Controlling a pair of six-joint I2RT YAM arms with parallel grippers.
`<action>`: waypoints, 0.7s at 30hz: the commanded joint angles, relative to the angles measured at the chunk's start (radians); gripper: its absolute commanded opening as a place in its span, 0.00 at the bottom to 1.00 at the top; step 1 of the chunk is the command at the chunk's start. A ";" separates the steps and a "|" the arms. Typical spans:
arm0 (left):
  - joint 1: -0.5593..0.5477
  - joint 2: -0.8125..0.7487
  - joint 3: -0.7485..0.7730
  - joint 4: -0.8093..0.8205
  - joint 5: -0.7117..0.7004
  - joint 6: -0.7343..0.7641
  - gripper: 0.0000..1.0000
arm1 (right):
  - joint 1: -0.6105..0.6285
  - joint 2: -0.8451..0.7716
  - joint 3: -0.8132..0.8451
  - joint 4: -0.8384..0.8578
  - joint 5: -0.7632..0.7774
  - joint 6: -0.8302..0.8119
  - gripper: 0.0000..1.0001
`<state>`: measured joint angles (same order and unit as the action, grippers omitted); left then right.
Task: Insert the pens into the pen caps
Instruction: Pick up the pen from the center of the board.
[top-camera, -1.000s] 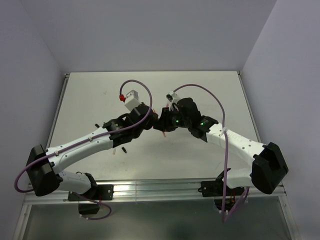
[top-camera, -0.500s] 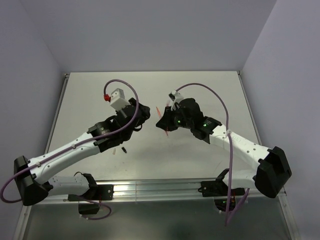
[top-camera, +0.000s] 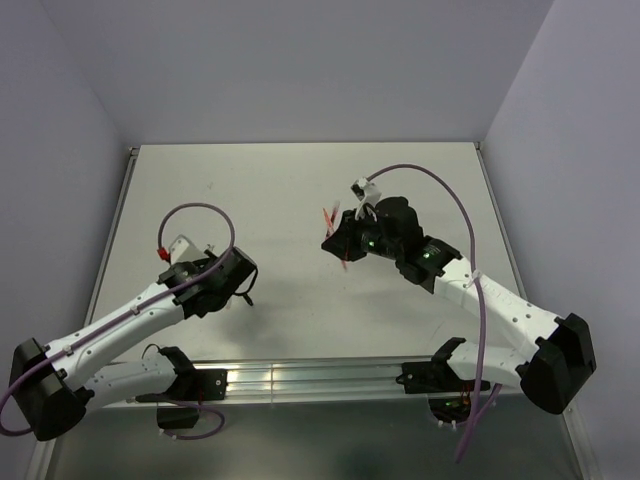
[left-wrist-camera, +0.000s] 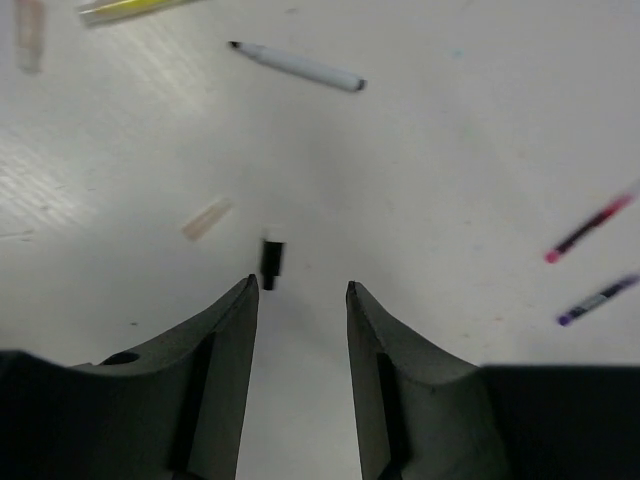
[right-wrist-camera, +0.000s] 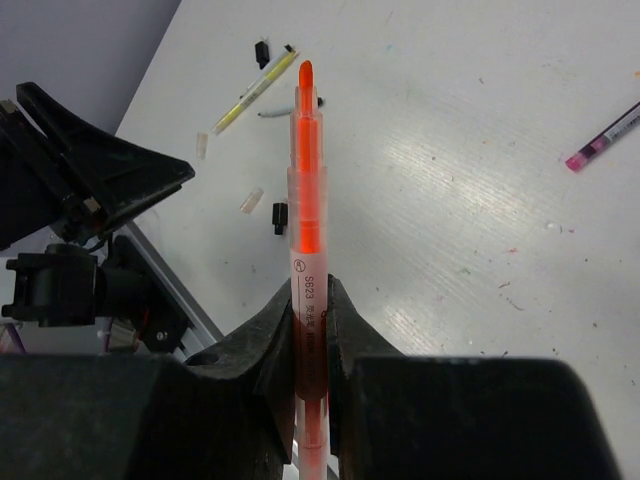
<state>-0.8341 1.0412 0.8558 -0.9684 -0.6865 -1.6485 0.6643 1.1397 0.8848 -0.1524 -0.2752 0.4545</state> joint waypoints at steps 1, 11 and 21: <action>0.058 -0.049 -0.037 -0.017 0.047 -0.041 0.44 | -0.018 -0.041 -0.014 0.001 -0.010 -0.020 0.00; 0.269 0.057 0.025 0.134 0.142 0.594 0.41 | -0.043 -0.066 -0.052 0.019 -0.042 -0.007 0.00; 0.313 0.221 0.026 0.241 0.427 0.921 0.44 | -0.051 -0.087 -0.070 0.030 -0.055 -0.002 0.00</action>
<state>-0.5285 1.2091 0.8516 -0.7666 -0.3717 -0.8692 0.6216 1.0870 0.8242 -0.1570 -0.3222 0.4549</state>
